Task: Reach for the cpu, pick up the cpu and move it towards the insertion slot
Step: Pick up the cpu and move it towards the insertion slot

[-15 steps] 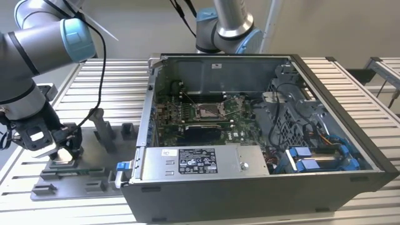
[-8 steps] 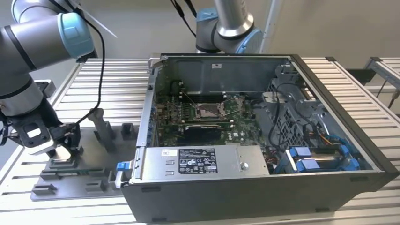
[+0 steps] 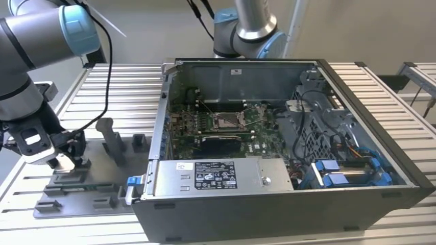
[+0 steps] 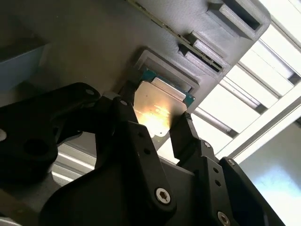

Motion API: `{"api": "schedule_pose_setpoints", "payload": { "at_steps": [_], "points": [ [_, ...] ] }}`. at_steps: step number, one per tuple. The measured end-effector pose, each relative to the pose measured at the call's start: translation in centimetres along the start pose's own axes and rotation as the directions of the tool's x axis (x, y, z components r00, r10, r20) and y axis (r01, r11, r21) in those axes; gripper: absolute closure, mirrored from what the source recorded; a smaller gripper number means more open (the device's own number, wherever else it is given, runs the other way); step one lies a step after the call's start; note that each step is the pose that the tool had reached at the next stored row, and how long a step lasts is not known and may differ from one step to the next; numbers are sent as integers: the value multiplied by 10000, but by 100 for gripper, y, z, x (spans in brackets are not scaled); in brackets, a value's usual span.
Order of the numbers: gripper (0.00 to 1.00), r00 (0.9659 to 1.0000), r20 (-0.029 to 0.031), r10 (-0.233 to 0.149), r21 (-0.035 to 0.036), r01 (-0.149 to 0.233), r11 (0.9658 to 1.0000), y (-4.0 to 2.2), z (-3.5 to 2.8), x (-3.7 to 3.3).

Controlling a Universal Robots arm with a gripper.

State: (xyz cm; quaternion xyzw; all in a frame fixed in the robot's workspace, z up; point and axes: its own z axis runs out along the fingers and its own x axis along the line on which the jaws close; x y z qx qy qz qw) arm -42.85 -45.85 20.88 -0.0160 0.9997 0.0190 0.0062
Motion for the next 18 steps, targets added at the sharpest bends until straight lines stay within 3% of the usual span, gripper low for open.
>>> {"api": "schedule_pose_setpoints", "payload": {
  "at_steps": [9, 18],
  "points": [
    [100, 10000, -1, 0, 1, 0, 10000, 5, -134, -2],
    [100, 10000, 0, 0, 1, 0, 10000, 8, -218, -3]
  ]
}}
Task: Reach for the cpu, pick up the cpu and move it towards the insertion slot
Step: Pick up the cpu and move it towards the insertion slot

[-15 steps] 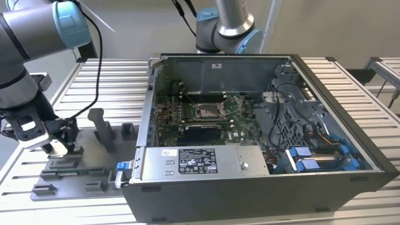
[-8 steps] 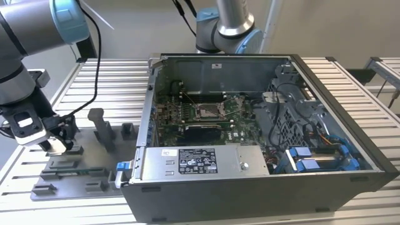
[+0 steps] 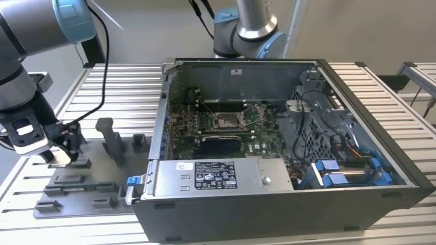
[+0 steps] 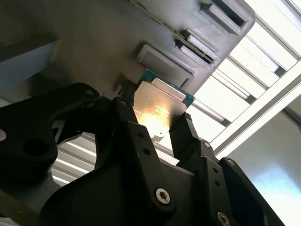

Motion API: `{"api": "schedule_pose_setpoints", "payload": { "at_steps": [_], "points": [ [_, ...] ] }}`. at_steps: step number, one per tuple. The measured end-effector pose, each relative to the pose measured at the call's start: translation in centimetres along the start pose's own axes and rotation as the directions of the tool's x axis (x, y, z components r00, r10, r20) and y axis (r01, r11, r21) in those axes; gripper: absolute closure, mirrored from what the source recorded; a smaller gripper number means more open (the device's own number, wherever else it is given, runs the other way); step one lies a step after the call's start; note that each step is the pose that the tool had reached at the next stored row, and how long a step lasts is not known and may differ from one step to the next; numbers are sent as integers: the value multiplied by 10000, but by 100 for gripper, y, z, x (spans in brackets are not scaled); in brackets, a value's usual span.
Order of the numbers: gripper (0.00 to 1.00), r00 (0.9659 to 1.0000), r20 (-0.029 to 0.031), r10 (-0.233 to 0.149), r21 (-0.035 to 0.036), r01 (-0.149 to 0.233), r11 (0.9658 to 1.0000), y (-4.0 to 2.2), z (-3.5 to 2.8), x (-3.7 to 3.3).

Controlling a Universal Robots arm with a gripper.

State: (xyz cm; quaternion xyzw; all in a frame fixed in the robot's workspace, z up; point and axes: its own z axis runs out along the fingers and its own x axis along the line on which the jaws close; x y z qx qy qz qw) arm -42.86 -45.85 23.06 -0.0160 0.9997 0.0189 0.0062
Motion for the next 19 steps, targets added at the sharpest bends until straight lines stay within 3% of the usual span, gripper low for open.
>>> {"api": "schedule_pose_setpoints", "payload": {
  "at_steps": [9, 19],
  "points": [
    [100, 10000, -1, 0, 0, 0, 10000, 3, -82, -1],
    [100, 10000, -1, 0, 0, 0, 10000, 8, -214, -3]
  ]
}}
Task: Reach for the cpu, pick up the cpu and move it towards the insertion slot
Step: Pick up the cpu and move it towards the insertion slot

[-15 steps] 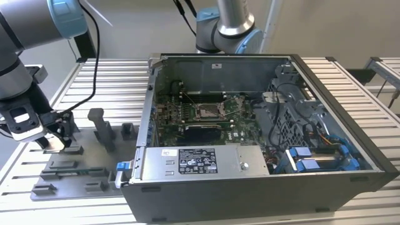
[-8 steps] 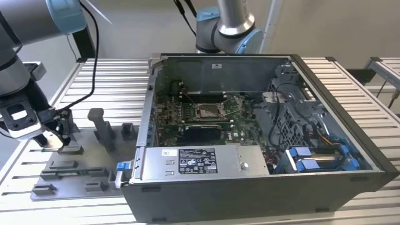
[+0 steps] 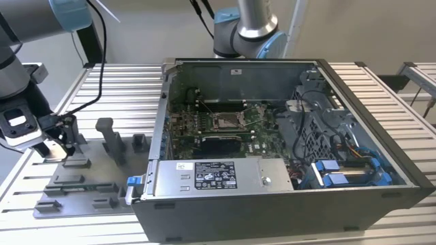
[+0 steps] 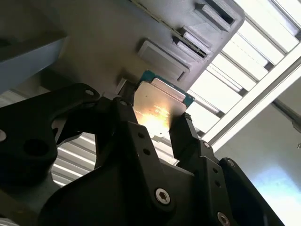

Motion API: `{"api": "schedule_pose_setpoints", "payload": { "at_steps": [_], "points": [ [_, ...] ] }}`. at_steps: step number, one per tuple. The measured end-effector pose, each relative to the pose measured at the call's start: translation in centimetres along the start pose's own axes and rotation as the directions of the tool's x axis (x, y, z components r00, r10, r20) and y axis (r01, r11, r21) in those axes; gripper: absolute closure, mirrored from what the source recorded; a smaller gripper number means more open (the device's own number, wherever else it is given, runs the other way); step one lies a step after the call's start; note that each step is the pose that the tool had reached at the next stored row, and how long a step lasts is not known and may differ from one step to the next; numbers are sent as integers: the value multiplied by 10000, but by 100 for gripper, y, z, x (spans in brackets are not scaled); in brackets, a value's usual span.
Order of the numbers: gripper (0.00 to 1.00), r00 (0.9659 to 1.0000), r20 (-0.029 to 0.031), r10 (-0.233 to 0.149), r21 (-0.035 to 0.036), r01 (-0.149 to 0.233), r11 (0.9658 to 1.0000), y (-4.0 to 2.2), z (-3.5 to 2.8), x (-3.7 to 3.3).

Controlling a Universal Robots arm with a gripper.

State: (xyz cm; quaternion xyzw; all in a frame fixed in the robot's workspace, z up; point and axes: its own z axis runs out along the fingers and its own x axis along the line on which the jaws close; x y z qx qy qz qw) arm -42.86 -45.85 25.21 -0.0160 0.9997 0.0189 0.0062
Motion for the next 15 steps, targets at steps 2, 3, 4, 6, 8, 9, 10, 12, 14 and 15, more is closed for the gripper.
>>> {"api": "schedule_pose_setpoints", "payload": {
  "at_steps": [2, 3, 4, 6, 8, 9, 10, 12, 14, 15],
  "points": [
    [100, 10000, 1, 0, 0, 0, 10000, 1, -27, 0],
    [100, 10000, 1, 0, -1, 0, 10000, 2, -40, -1],
    [100, 10000, 0, 0, 0, 0, 10000, 2, -54, -1],
    [100, 10000, 1, 0, -1, 0, 10000, 3, -78, -1],
    [100, 10000, 1, 0, -1, 0, 10000, 4, -94, -1],
    [100, 10000, 0, 0, -1, 0, 10000, 4, -105, -2],
    [100, 10000, 0, 0, 0, 0, 10000, 5, -119, -2],
    [100, 10000, 0, 0, 0, 0, 10000, 6, -145, -2],
    [100, 10000, 1, 0, -1, 0, 10000, 7, -174, -3],
    [100, 10000, 1, 0, 0, 0, 10000, 8, -198, -3]
  ]
}}
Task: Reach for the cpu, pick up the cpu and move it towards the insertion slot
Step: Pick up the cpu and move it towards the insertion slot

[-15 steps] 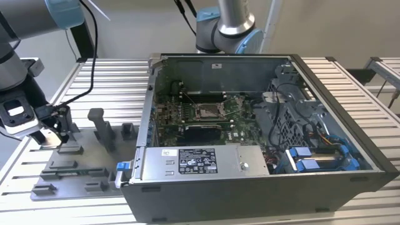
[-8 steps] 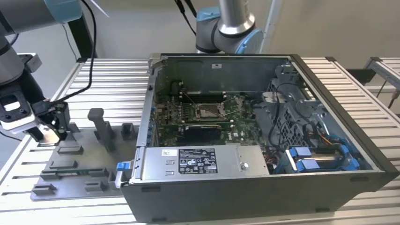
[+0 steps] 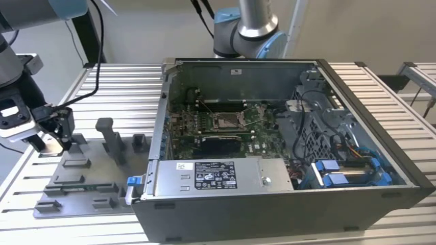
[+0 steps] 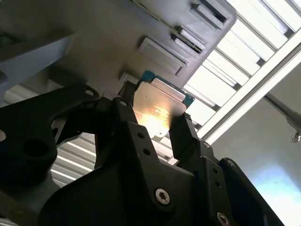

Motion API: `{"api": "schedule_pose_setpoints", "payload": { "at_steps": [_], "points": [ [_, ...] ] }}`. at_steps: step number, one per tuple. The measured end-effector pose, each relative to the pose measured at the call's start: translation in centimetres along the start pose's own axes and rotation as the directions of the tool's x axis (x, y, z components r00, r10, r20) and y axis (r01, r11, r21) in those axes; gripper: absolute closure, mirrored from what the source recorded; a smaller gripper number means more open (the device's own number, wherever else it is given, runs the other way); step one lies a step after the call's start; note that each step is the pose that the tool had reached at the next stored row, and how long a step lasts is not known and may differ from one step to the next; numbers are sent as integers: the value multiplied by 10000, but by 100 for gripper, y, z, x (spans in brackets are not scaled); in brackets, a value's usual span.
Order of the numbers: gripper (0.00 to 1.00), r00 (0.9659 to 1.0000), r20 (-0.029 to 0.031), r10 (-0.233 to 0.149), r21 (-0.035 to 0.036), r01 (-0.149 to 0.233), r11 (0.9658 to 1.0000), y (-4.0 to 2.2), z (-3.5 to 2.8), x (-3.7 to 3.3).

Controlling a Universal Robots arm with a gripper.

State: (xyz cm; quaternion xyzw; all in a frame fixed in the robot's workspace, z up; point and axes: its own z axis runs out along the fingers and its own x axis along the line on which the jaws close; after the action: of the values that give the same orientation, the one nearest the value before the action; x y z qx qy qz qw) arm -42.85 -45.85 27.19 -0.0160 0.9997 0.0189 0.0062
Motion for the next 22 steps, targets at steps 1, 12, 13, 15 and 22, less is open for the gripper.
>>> {"api": "schedule_pose_setpoints", "payload": {
  "at_steps": [1, 12, 13, 15, 22],
  "points": [
    [100, 10000, 1, 0, -1, 0, 10000, 1, -23, 0],
    [100, 10000, 0, 0, 1, 0, 10000, 10, -276, -4],
    [100, 10000, 0, -1, 2, 1, 10000, 11, -298, -4],
    [100, 10000, 0, 0, 3, 0, 10000, 13, -340, -5],
    [100, 10000, 0, 0, 5, 0, 10000, 19, -496, -6]
  ]
}}
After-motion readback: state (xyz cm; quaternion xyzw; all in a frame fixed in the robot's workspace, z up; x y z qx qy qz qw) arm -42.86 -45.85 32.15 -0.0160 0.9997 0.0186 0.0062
